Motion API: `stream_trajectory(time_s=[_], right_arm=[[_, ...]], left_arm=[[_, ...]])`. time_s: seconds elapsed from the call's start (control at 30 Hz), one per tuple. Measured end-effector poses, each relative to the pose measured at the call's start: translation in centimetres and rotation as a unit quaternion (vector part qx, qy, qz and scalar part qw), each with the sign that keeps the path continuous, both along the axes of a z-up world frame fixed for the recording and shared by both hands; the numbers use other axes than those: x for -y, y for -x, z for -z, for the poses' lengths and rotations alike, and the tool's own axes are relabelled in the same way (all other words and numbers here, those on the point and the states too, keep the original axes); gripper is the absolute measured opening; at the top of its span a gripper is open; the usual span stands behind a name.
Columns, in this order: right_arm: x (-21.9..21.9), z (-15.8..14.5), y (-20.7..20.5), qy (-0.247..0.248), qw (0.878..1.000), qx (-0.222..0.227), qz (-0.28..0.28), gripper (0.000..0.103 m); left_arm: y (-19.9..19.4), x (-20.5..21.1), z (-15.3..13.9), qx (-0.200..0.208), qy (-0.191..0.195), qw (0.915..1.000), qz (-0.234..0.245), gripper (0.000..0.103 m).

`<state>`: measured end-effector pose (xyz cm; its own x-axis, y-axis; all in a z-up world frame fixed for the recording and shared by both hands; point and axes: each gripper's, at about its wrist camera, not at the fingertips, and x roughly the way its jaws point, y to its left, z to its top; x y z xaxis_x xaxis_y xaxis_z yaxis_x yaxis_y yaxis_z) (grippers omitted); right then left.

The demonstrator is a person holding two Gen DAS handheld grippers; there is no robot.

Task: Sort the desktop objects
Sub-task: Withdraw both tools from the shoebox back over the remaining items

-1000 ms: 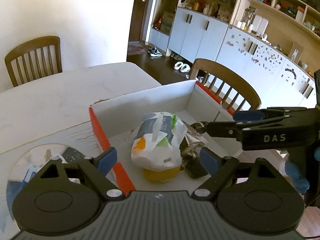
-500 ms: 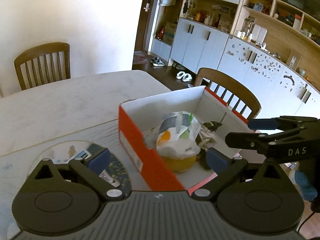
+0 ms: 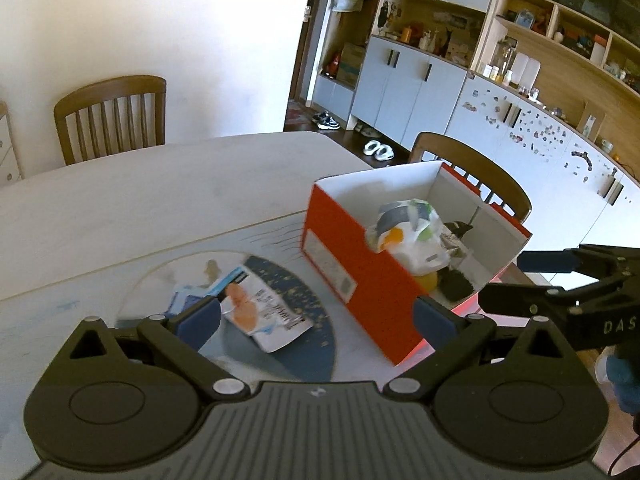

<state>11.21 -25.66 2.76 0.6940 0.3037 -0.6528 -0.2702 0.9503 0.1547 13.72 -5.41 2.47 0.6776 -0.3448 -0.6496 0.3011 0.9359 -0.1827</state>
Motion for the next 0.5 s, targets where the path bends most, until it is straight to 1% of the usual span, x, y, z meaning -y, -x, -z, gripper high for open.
stream_trajectory(time_s=[0.23,0.5], right_arm=[[-3.5,0.6,1.3,0.003,1.000,-0.002,-0.004,0.092],[-6.4,1.5,1.8,0.010,1.000,-0.004,-0.013,0.092]], left_arm=[[0.6,-3.4,0.5,0.001,-0.004,1.0000,-0.002,0.103],[1.3,-6.1,2.0,-0.002,-0.015,0.9999,-0.004,0.103]])
